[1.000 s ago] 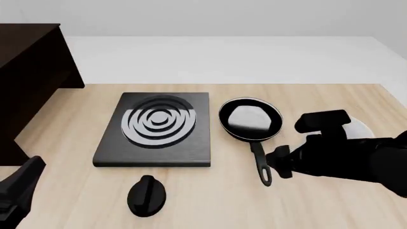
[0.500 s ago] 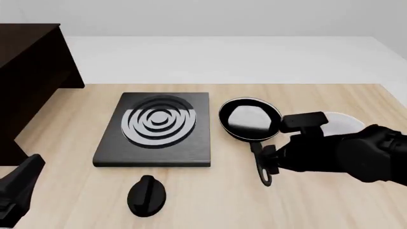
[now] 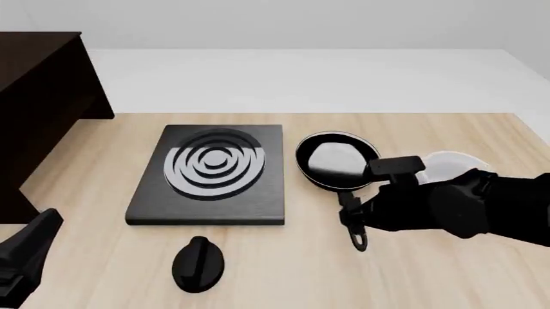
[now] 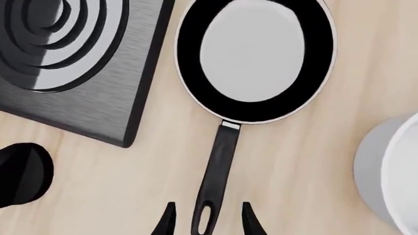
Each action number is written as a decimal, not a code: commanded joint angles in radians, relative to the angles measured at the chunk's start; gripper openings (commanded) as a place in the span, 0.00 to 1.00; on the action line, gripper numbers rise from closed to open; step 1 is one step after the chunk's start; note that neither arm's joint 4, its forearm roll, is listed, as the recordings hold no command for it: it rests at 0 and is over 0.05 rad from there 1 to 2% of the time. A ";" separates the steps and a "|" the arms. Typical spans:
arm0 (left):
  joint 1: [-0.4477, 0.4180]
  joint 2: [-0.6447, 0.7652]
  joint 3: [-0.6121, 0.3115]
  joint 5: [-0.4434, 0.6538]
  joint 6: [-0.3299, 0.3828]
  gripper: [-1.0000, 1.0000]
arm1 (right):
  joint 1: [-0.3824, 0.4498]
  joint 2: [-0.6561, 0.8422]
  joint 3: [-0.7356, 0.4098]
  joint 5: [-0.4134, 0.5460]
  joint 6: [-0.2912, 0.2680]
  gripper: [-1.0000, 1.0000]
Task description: Put the frying pan on the cabinet shelf.
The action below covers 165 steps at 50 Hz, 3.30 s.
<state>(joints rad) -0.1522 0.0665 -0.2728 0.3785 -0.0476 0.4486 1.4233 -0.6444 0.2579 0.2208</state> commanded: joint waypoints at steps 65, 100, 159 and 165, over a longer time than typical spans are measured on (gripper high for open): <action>-0.015 0.021 0.058 -0.045 0.005 1.00 | -0.097 0.168 -0.031 -0.110 -0.040 0.00; -0.022 0.007 0.032 -0.024 0.008 1.00 | -0.161 -0.166 -0.207 0.030 -0.203 0.00; -0.211 0.218 -0.103 -0.117 -0.674 1.00 | 0.288 0.135 -0.751 0.125 -0.278 0.00; -0.274 0.272 -0.093 -0.170 -0.733 1.00 | 0.309 0.168 -0.780 0.129 -0.289 0.00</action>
<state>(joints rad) -0.3569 0.2763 -0.3717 0.2643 -0.6719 0.7084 1.5521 -1.3329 0.3874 -0.0671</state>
